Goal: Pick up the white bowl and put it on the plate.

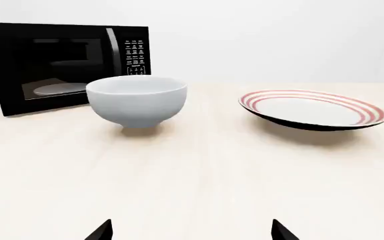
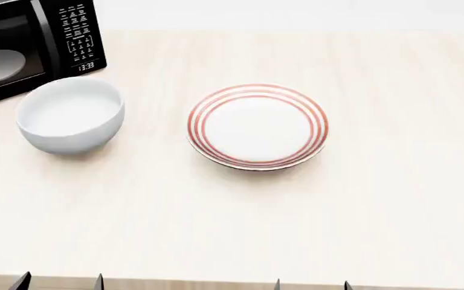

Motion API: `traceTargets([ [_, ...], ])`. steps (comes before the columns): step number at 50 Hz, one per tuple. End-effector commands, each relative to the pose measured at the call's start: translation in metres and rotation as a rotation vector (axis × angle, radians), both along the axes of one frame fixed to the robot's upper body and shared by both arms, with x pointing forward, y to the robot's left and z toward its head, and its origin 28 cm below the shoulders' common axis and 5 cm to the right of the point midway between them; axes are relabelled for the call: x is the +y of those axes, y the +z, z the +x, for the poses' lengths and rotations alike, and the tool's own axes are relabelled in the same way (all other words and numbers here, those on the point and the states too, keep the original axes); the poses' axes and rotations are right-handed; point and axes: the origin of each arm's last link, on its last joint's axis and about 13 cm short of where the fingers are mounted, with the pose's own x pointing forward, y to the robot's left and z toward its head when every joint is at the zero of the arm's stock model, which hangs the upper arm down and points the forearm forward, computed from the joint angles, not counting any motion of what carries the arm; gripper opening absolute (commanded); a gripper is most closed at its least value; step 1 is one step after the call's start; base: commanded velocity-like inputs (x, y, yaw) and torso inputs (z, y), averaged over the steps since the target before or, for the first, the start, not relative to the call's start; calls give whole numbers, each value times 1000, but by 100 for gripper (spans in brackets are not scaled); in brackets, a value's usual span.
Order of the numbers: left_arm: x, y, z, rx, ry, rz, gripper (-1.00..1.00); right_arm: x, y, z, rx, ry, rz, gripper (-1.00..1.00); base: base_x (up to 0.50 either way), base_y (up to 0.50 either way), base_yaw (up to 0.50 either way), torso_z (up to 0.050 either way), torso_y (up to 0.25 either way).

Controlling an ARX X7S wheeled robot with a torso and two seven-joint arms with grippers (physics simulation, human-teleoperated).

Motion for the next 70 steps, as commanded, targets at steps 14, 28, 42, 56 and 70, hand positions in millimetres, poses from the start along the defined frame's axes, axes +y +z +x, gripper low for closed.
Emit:
traceTargets([
  [14,-1,0,-2,-11,-23,3,100,2,-1,-2,10,-6,-22,100,0,0,0,0,0],
  [28,4,9,-4,-48,5,38,100,0,16,-12,-21,-47,-45,100,0,0,0,0,0],
  [42,17,93,-25,-335,48,4,100,7,97,-46,-292,-58,-97,100,0,0,0,0,0],
  [56,13,117,-43,-441,42,69,100,10,107,-54,-365,-36,-94,100,170,0,0,0,0],
  [70,15,114,-41,-432,53,75,100,11,105,-52,-360,-34,-99,100,500,0,0,0,0],
])
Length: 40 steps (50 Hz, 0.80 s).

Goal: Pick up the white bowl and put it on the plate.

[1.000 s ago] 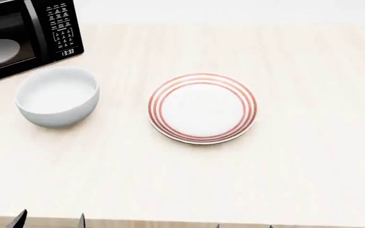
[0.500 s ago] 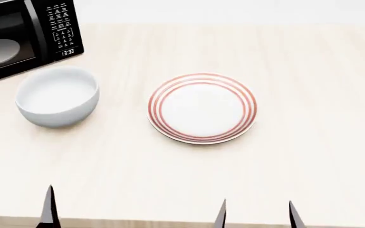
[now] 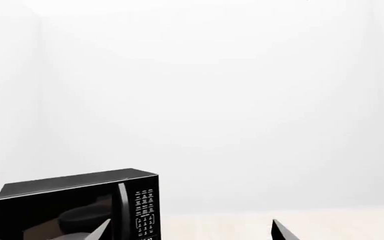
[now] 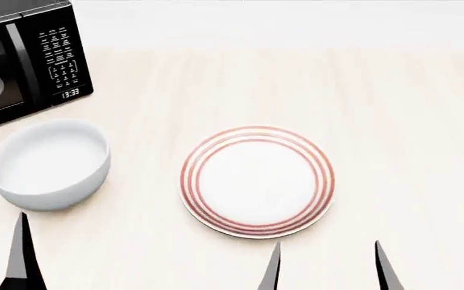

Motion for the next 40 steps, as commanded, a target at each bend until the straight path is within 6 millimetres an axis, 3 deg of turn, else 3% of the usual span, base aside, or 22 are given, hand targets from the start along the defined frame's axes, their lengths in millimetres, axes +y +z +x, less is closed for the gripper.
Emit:
traceTargets([
  [1,4,3,-1,-13,44,11,100,-2,3,0,-16,7,-3,100,500,0,0,0,0],
  [20,5,2,0,-11,54,18,100,-2,1,1,-19,0,-8,100,500,0,0,0,0],
  [34,6,4,-1,-9,67,24,100,-1,-1,0,-19,6,-27,100,0,0,0,0,1],
  [40,14,29,-2,-14,108,56,100,0,0,0,-21,8,-30,100,0,0,0,0,0],
])
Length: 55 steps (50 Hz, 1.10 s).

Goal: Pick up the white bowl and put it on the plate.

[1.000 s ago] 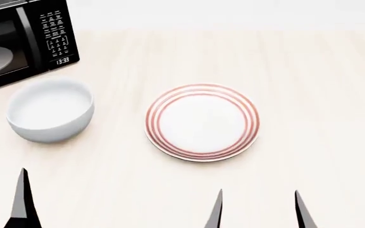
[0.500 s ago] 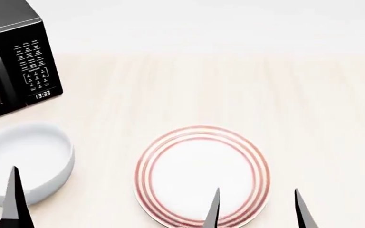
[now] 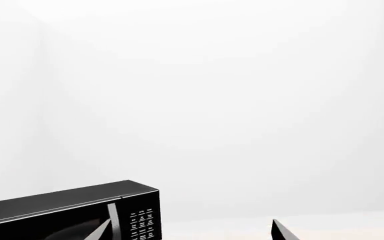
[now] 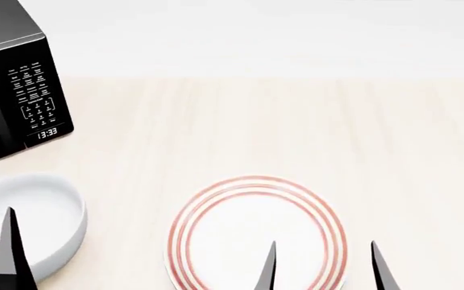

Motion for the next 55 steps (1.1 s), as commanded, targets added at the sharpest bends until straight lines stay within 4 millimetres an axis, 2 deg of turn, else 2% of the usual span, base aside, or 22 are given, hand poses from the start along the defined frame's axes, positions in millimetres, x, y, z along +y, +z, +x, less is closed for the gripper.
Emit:
traceTargets([
  [1,14,29,1,-5,92,37,100,-2,1,2,-8,2,-9,100,0,0,0,0,0],
  [6,28,69,4,-24,95,99,100,-2,1,1,-9,2,-9,100,0,0,0,0,0],
  [8,33,79,8,-25,77,113,100,-2,2,1,-11,4,-7,100,0,0,0,0,0],
  [11,49,110,18,13,65,104,100,-3,2,1,-12,0,-7,100,0,0,0,0,0],
  [15,66,141,34,61,74,187,100,-2,3,0,-16,4,-8,100,0,0,0,0,0],
  [19,77,151,45,163,70,148,100,-2,3,1,-16,2,-7,100,0,0,0,0,0],
  [21,82,151,58,230,85,157,100,-2,3,1,-16,2,-6,100,0,0,0,0,0],
  [27,94,141,83,429,49,18,100,-3,3,2,-15,0,-7,100,0,0,0,0,0],
  [37,109,119,110,569,107,17,100,-1,2,1,-12,5,-11,100,0,0,0,0,0],
  [47,123,100,117,643,129,-9,100,-1,0,1,-11,15,-10,100,0,0,0,0,0],
  [55,124,86,116,684,110,-31,100,-1,-1,1,-10,16,-9,100,0,0,0,0,0],
])
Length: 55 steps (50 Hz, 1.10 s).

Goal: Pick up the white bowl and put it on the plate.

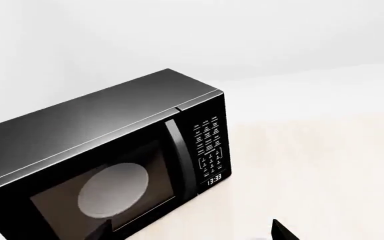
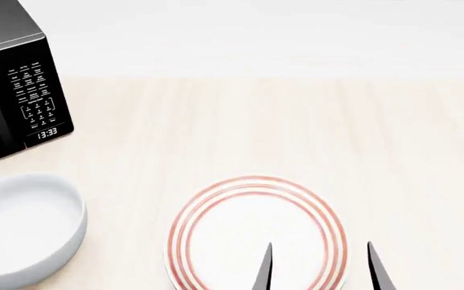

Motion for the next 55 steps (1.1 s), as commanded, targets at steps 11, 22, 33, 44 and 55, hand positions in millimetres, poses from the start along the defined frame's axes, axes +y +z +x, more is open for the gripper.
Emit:
traceTargets([
  [11,11,-39,8,105,26,-62,100,-2,0,3,-9,1,-4,100,0,0,0,0,0],
  [22,11,-51,9,132,38,-83,100,-2,-1,3,-7,2,-4,100,0,0,0,0,0],
  [33,12,-63,12,151,45,-93,100,-2,-1,2,-7,3,-6,100,0,0,0,0,0],
  [44,11,-77,15,166,55,-89,100,-2,-2,3,-4,4,-7,100,0,0,0,0,0],
  [55,10,-86,17,181,70,-103,100,-2,-3,3,-2,3,-7,100,0,0,0,0,0],
])
